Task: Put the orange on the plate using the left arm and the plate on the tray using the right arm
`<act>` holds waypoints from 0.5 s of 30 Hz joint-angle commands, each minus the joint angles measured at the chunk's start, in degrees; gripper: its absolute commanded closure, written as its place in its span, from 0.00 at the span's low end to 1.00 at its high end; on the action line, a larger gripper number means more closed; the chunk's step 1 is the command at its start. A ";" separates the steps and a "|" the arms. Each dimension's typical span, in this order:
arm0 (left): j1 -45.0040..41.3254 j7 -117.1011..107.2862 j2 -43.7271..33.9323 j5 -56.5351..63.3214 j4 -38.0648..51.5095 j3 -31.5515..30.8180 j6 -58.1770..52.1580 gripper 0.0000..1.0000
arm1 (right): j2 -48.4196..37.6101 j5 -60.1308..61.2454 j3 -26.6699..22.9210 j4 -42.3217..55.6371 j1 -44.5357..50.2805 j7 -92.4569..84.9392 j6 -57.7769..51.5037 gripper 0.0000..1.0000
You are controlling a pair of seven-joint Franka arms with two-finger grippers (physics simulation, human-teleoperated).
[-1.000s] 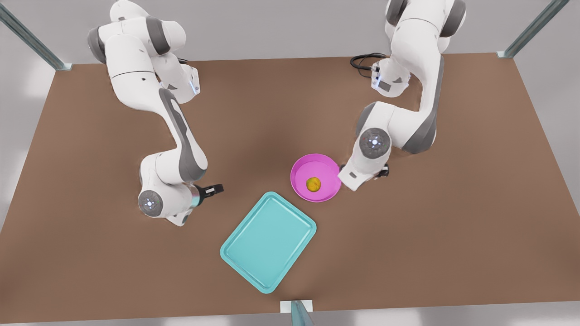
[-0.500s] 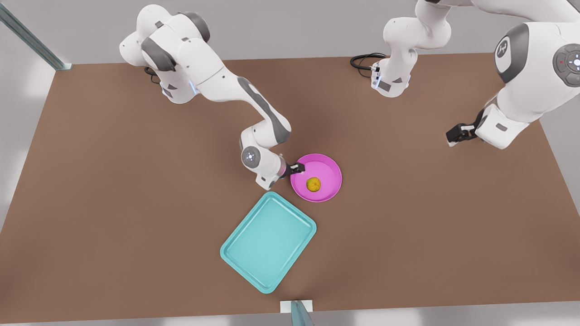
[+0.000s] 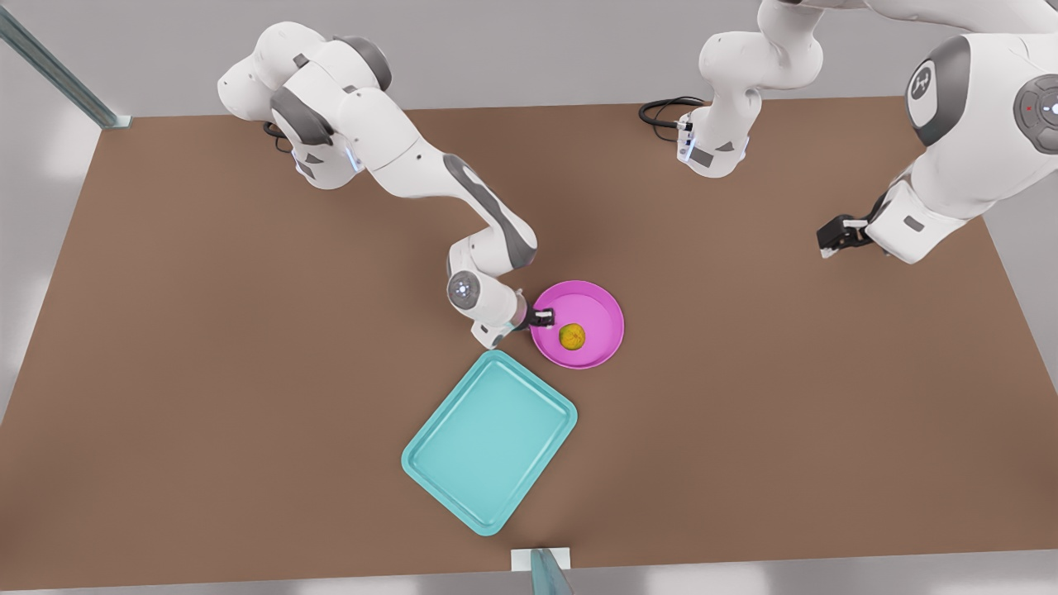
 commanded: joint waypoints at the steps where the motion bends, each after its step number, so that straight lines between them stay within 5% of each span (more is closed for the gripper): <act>1: 0.04 4.52 -0.10 0.01 0.00 0.00 -0.22 0.00 | -0.07 -1.83 -0.04 0.19 0.00 5.96 -0.20 0.79; 10: 0.04 4.52 -0.19 0.10 -0.09 0.09 -0.22 0.00 | -3.41 -1.65 0.13 1.16 -1.76 -0.37 -2.22 0.79; 15: -0.05 4.52 -0.19 0.10 -0.09 0.00 -0.40 0.00 | -9.38 -1.56 2.33 1.24 -14.06 -0.37 -8.37 0.79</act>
